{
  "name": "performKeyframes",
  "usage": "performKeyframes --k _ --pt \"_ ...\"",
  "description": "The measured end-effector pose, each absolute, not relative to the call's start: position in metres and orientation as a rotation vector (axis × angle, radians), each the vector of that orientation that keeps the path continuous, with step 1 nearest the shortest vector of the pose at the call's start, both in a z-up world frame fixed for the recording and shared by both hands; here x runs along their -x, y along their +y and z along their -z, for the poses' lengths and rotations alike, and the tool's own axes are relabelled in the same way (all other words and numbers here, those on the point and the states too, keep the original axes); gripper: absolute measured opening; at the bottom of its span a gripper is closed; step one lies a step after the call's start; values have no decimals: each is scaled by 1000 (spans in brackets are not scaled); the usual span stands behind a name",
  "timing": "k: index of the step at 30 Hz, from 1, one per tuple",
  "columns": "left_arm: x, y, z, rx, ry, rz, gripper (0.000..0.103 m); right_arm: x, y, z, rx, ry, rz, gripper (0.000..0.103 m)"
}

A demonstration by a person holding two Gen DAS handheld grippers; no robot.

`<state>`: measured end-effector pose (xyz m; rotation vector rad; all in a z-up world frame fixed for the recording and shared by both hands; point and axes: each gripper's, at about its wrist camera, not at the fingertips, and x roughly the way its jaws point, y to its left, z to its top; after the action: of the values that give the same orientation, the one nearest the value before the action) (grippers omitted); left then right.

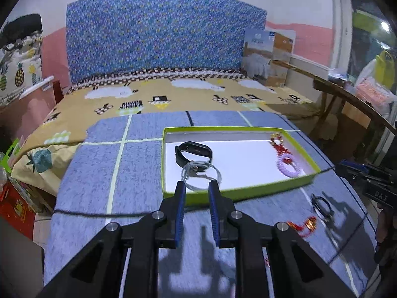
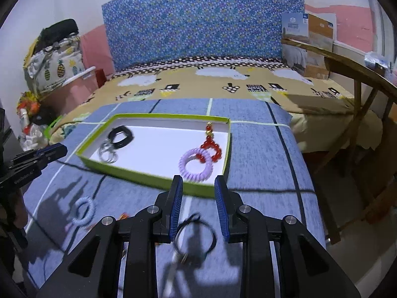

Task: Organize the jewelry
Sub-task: 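Move both tools back toward the light blue coil and red tassel keychain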

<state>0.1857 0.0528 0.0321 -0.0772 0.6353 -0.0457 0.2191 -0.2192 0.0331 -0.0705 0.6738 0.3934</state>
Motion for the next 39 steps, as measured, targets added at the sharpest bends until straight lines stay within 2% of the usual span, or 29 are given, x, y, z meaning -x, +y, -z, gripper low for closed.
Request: performKeyframes --k 18,39 --pt "-93 29 -35 58 604 112 20 -121 -225 -32 46 633 -436 27" --pt "-92 19 -22 52 635 139 20 -124 -216 -23 44 651 -468 27"
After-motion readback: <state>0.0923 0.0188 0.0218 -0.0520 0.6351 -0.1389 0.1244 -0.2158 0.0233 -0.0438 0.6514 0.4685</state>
